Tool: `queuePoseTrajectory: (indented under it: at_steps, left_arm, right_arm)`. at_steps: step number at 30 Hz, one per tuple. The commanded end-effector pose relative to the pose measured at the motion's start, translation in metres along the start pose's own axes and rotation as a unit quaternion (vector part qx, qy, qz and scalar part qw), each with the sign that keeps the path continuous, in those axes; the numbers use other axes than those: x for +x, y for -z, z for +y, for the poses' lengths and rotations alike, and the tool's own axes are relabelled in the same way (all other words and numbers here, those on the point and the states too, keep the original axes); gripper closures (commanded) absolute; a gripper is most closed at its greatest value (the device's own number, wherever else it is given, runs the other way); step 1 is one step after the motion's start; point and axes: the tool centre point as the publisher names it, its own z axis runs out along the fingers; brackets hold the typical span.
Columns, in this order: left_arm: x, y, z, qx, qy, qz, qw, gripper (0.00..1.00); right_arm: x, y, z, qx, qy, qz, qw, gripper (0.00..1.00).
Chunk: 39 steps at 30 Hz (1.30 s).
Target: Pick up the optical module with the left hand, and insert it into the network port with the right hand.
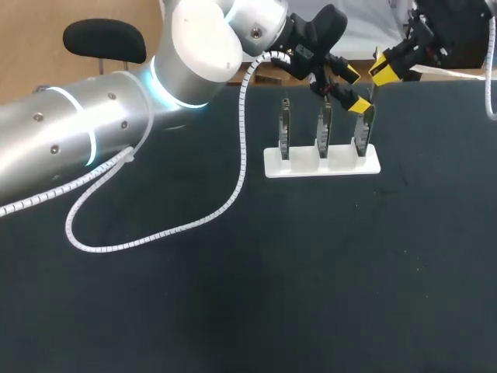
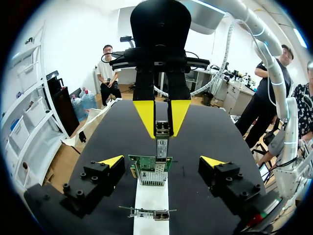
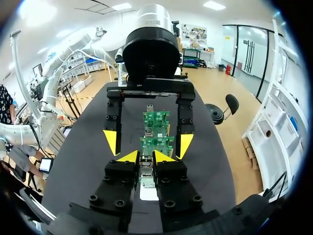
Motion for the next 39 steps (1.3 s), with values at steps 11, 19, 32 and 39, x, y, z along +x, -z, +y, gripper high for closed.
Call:
queuePoseTrajectory:
  at_steps: [11, 19, 32, 39]
  left_arm:
    - [-0.001, -0.001, 0.002, 0.002, 0.000, 0.002, 1.000, 0.00]
    - [-0.001, -0.001, 0.002, 0.002, 0.000, 0.002, 1.000, 0.00]
    - [-0.001, -0.001, 0.002, 0.002, 0.000, 0.002, 1.000, 0.00]
    - [-0.001, -0.001, 0.002, 0.002, 0.000, 0.002, 1.000, 0.00]
  right_arm:
    - [0.003, -0.003, -0.007, 0.005, -0.004, 0.001, 1.000, 1.00]
    - [0.005, -0.006, -0.007, 0.004, -0.008, 0.000, 1.000, 1.00]
    - [0.013, -0.011, -0.005, 0.001, -0.019, 0.006, 1.000, 1.00]
    - [0.014, -0.012, -0.004, 0.003, -0.021, 0.003, 1.000, 0.57]
